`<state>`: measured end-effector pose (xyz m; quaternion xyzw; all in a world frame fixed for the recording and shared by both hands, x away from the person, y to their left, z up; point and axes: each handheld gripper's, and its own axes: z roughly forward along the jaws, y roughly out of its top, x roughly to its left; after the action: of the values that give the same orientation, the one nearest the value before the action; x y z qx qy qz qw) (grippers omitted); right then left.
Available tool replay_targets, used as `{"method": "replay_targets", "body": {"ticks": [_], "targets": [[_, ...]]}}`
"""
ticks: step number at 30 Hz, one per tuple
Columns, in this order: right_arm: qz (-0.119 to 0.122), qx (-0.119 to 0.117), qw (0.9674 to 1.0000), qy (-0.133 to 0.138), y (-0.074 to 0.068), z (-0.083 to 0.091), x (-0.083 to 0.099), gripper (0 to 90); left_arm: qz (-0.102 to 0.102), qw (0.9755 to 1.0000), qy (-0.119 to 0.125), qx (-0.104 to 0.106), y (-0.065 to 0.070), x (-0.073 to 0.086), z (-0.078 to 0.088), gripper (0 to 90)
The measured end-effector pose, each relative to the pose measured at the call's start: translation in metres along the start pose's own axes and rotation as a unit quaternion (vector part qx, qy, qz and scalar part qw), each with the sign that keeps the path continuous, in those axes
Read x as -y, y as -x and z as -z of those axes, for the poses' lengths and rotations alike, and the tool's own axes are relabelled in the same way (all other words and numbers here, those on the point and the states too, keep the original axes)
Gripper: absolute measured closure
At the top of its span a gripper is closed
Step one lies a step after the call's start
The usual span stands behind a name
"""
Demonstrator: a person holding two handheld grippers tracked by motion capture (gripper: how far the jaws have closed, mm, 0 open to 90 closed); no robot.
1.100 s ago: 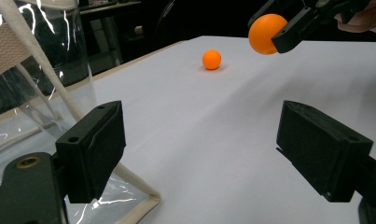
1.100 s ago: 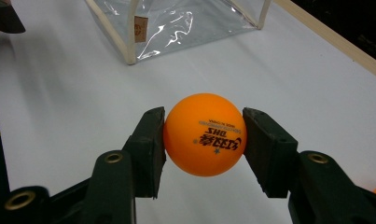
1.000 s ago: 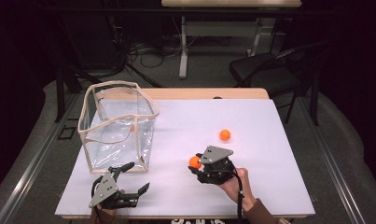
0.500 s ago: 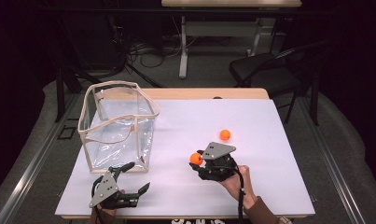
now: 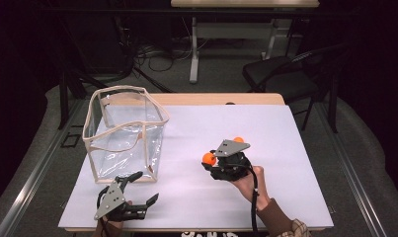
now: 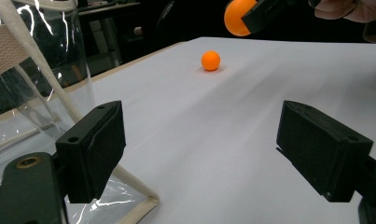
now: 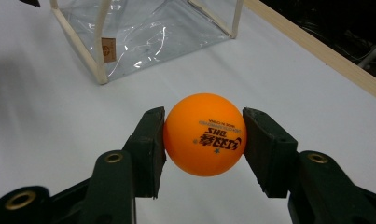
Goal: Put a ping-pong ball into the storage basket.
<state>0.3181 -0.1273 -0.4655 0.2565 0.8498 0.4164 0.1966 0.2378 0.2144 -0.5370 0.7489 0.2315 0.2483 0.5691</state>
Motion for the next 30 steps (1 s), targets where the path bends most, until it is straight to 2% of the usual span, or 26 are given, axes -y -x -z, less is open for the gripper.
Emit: {"method": "replay_targets", "body": {"ticks": [18,30], "targets": [[-0.002,-0.004,1.0000,0.005,0.016,-0.008,-0.023,50.5,0.000,1.0000,0.000,0.003,0.000,0.000,-0.001,15.5],[0.002,-0.005,1.0000,0.007,0.022,-0.013,-0.038,50.5,0.000,1.0000,-0.002,0.004,0.000,0.000,-0.001,15.5]]}}
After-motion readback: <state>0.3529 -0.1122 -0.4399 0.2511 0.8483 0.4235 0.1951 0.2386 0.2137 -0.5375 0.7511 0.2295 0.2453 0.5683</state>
